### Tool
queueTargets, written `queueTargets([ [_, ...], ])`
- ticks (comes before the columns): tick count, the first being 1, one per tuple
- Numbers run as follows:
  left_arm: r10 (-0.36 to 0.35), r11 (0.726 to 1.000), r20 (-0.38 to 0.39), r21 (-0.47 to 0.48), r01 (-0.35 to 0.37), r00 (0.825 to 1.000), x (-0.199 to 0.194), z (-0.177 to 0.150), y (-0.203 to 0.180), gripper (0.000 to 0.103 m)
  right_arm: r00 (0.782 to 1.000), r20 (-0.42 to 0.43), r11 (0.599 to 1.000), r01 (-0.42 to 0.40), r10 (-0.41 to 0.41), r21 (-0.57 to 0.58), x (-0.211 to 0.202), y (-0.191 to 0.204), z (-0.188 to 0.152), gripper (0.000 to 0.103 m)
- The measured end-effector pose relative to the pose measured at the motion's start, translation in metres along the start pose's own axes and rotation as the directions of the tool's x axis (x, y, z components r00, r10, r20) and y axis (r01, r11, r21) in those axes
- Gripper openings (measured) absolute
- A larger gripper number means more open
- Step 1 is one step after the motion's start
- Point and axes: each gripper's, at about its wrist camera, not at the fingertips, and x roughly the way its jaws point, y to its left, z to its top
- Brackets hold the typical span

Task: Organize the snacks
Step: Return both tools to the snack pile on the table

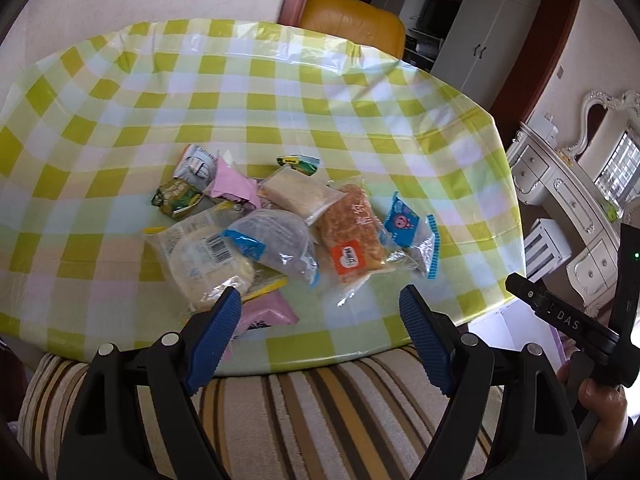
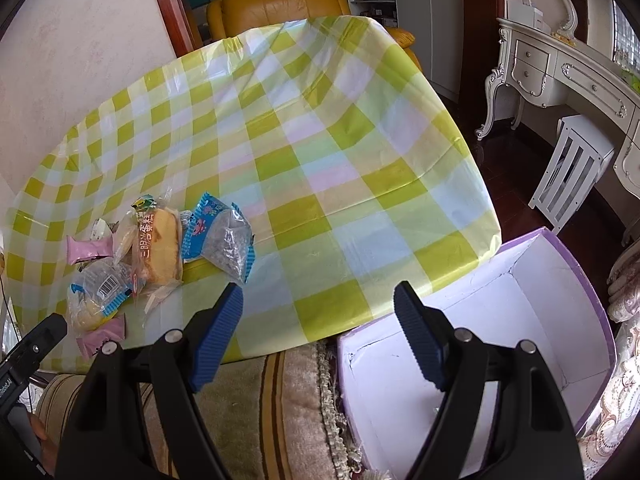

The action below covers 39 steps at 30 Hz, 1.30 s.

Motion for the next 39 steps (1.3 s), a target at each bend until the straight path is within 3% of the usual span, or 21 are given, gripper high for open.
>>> queueTargets([
  [13,0.039,0.989,0.032,-0.147,-0.034,0.999,-0.002,0.004,0.055,0.078,1.000,-0.022,1.000,0.005,-0.006,-0.016,0.021,0.017,0.005,0.078],
  [25,0.036,0.970,-0.009,-0.240,-0.037,0.999,0.011,0.004,0.083,0.078,0.998,-0.059,0.999,-0.024,0.021,-0.047,0.044,0.035,0.010,0.078],
  [34,0.038,0.949,-0.071,-0.311,-0.058,0.997,0.029,0.000,0.099,0.078,0.998,-0.067,0.986,-0.016,0.005,-0.165,0.066,0.067,0.017,0.078],
  [39,0.042,0.956,-0.099,-0.284,-0.069,0.994,0.041,0.004,0.095,0.077,0.999,-0.036,0.959,0.017,-0.029,-0.282,0.072,0.085,0.023,0.078],
])
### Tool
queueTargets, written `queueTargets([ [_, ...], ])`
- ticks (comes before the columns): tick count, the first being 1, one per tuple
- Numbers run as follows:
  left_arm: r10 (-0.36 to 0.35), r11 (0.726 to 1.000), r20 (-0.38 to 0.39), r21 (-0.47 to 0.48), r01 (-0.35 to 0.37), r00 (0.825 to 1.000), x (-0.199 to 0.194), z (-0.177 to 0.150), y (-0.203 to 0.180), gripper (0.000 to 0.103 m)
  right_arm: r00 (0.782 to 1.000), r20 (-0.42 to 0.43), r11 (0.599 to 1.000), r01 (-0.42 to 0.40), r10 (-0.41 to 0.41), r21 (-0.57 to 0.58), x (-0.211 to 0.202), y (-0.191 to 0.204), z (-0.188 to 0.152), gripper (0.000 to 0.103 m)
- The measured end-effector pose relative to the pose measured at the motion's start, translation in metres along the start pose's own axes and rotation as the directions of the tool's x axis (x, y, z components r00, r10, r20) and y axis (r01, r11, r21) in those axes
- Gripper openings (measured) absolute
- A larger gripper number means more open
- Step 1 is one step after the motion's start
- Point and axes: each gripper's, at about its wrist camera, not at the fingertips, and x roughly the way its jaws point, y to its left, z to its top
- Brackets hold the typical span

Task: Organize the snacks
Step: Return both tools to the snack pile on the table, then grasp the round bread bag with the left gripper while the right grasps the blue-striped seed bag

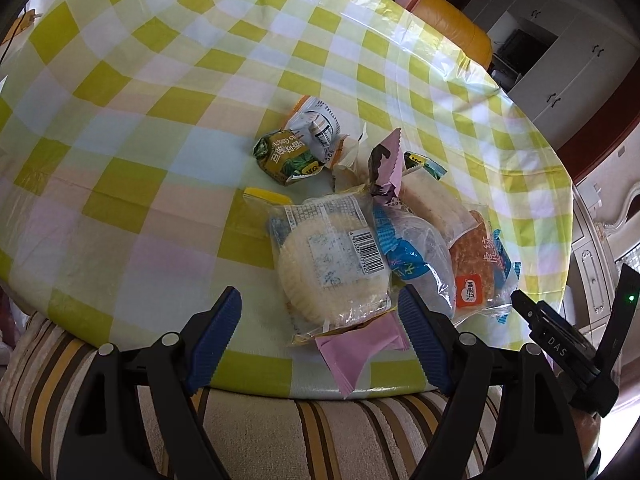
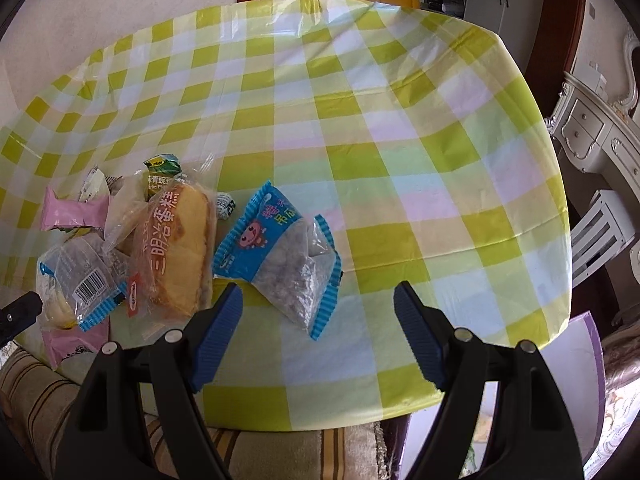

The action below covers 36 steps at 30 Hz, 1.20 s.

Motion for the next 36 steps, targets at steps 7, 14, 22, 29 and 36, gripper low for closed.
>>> queueTargets([
  [7,0.024,1.000,-0.047,0.021,-0.023,0.999,0.019,0.005,-0.004,0.079,0.999,0.014,0.985,0.045,-0.044,-0.164,0.013,0.016,0.011,0.079],
  [14,0.052,0.997,-0.057,0.057,-0.049,0.997,0.034,0.013,-0.011,0.085,1.000,-0.017,0.975,0.006,-0.010,-0.221,0.031,0.022,0.024,0.086],
  [22,0.053,0.996,-0.051,0.079,-0.049,0.997,0.042,0.018,-0.015,0.080,0.996,-0.093,0.976,-0.039,0.020,-0.216,0.056,0.018,0.031,0.086],
  [29,0.037,0.995,-0.046,0.091,-0.033,0.998,0.041,0.018,-0.017,0.064,0.988,-0.135,0.986,-0.099,0.081,-0.134,0.059,0.009,0.021,0.056],
  [36,0.026,0.999,-0.004,0.037,-0.026,1.000,0.027,0.016,-0.007,0.061,0.992,-0.103,0.990,-0.083,0.072,-0.115,0.047,0.005,0.017,0.052],
])
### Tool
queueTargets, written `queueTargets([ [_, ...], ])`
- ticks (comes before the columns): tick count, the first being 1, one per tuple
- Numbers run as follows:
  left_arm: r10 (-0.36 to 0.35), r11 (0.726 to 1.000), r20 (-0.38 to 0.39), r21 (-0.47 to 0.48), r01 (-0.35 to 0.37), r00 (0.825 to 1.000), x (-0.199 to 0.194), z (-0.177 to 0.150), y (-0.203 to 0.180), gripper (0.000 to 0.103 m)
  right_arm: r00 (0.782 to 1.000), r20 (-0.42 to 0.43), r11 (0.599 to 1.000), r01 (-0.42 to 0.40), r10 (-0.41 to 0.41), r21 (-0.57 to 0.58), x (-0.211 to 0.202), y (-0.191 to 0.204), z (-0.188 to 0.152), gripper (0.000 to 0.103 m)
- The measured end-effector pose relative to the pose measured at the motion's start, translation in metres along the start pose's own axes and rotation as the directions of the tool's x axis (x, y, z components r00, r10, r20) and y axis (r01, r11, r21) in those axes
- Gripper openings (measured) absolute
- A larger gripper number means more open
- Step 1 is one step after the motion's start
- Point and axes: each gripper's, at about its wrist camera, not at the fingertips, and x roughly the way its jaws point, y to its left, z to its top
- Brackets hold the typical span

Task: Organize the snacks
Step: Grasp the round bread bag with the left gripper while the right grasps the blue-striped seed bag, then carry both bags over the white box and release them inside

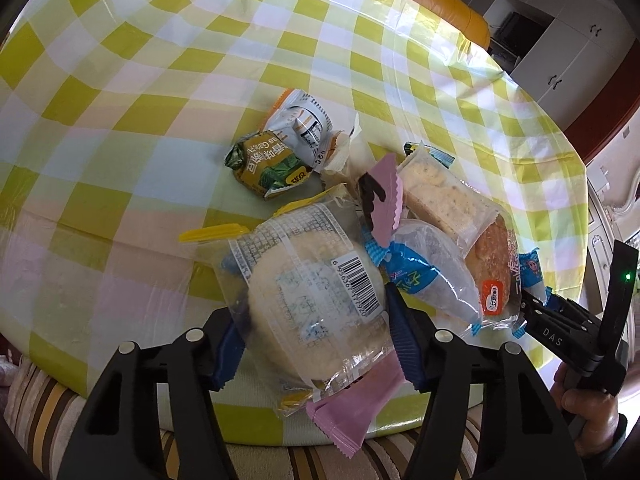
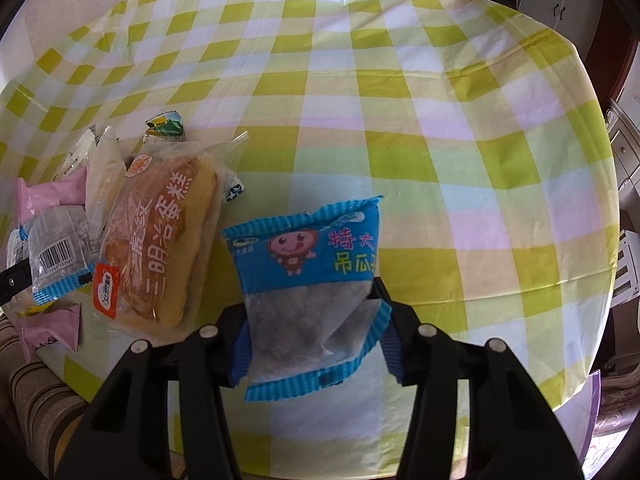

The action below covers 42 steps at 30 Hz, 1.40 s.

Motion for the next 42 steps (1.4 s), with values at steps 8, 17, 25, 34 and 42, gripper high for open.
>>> queueTargets([
  [8,0.048,0.997,0.061,-0.057,-0.044,0.997,-0.021,-0.002,0.009,0.060,1.000,0.028,0.999,-0.007,0.006,0.048,-0.021,-0.010,-0.011,0.052],
  [17,0.105,0.990,0.153,-0.113,-0.088,0.983,-0.052,-0.010,0.019,0.060,0.998,0.060,0.996,-0.011,0.006,0.083,-0.047,-0.020,-0.027,0.052],
  [25,0.062,0.997,0.200,-0.065,-0.050,0.978,-0.070,-0.018,0.003,0.060,0.997,0.074,0.991,0.003,-0.013,0.133,-0.067,-0.042,-0.049,0.052],
  [34,-0.070,0.995,0.157,0.086,0.057,0.985,-0.067,-0.032,-0.053,0.060,0.996,0.061,0.979,0.048,-0.061,0.199,-0.082,-0.076,-0.081,0.052],
  [42,-0.181,0.948,0.019,0.268,0.169,0.983,-0.047,-0.056,-0.128,0.060,0.993,0.021,0.956,0.105,-0.116,0.274,-0.087,-0.114,-0.112,0.052],
])
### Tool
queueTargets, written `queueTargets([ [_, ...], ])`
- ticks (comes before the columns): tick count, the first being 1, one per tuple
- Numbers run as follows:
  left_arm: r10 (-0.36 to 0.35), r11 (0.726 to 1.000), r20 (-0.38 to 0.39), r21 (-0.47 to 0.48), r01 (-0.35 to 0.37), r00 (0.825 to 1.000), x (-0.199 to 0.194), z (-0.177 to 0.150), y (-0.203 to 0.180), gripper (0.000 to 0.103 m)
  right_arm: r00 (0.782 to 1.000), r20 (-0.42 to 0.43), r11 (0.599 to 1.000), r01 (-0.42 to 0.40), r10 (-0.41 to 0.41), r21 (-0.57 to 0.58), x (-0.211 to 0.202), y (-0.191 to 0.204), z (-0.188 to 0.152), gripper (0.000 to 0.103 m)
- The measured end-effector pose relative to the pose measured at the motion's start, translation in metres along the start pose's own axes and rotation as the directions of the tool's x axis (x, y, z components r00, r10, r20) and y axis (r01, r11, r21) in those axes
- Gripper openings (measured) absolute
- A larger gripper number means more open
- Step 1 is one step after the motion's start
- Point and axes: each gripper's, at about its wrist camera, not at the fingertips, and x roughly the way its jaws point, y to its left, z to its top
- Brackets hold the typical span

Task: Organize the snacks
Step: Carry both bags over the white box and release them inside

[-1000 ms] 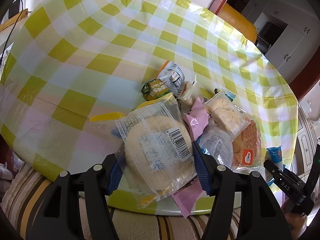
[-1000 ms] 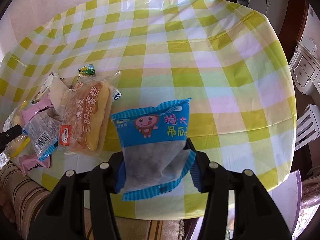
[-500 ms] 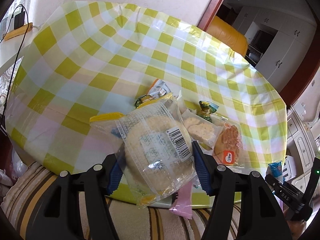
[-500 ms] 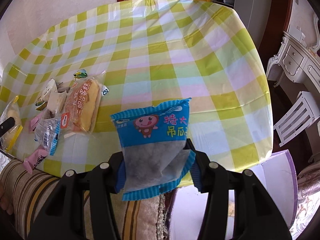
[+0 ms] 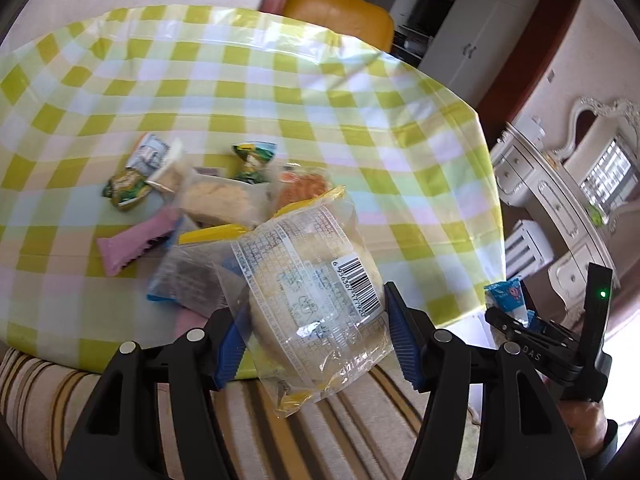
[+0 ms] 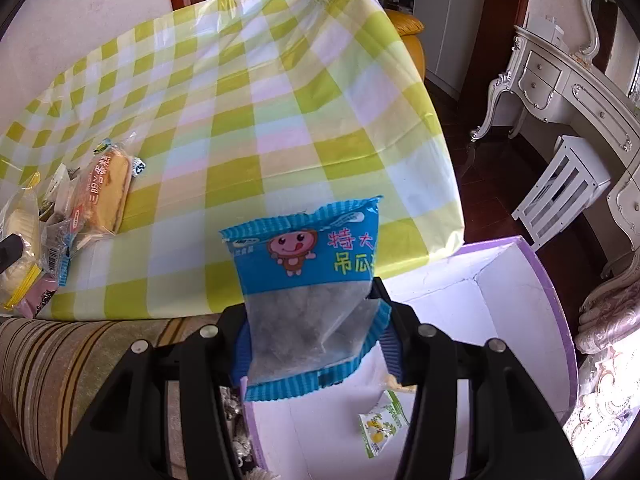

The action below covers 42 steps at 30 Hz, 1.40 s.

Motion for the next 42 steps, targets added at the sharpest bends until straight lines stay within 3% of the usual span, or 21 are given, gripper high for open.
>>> queueTargets([
  [4,-0.075,0.993,-0.093,0.087,0.083,0.993,0.023,-0.007,-0.042,0.060,0.999,-0.013,0.999,0.031,-0.030,0.039,0.002,-0.021,-0.009,0.052],
  [8,-0.127,0.975,-0.183,0.156,0.156,0.975,0.046,-0.017,-0.084,0.060,0.997,-0.022,0.995,0.073,-0.072,0.065,0.004,-0.038,-0.017,0.052],
  [17,-0.153,0.934,-0.361,0.251,0.254,0.920,0.092,-0.039,-0.147,0.061,0.985,-0.038,0.980,0.169,-0.166,0.101,0.009,-0.065,-0.028,0.052],
  [22,-0.169,0.920,-0.392,0.267,0.288,0.904,0.102,-0.042,-0.161,0.065,0.983,-0.036,0.977,0.181,-0.178,0.117,0.009,-0.071,-0.029,0.055],
  [24,-0.170,0.921,-0.378,0.268,0.284,0.910,0.100,-0.041,-0.161,0.082,0.983,-0.025,0.975,0.186,-0.184,0.121,0.006,-0.071,-0.028,0.061],
  [26,-0.178,0.921,-0.368,0.265,0.286,0.913,0.097,-0.039,-0.161,0.082,0.981,-0.010,0.973,0.192,-0.192,0.130,0.003,-0.071,-0.026,0.069],
  [29,-0.175,0.924,-0.350,0.264,0.276,0.920,0.094,-0.038,-0.159,0.082,0.983,0.009,0.973,0.182,-0.185,0.144,-0.003,-0.070,-0.023,0.074],
  [42,-0.126,0.953,-0.221,0.243,0.180,0.967,0.064,-0.022,-0.129,0.082,0.999,0.021,0.984,0.021,-0.025,0.175,-0.020,-0.034,-0.001,0.076],
])
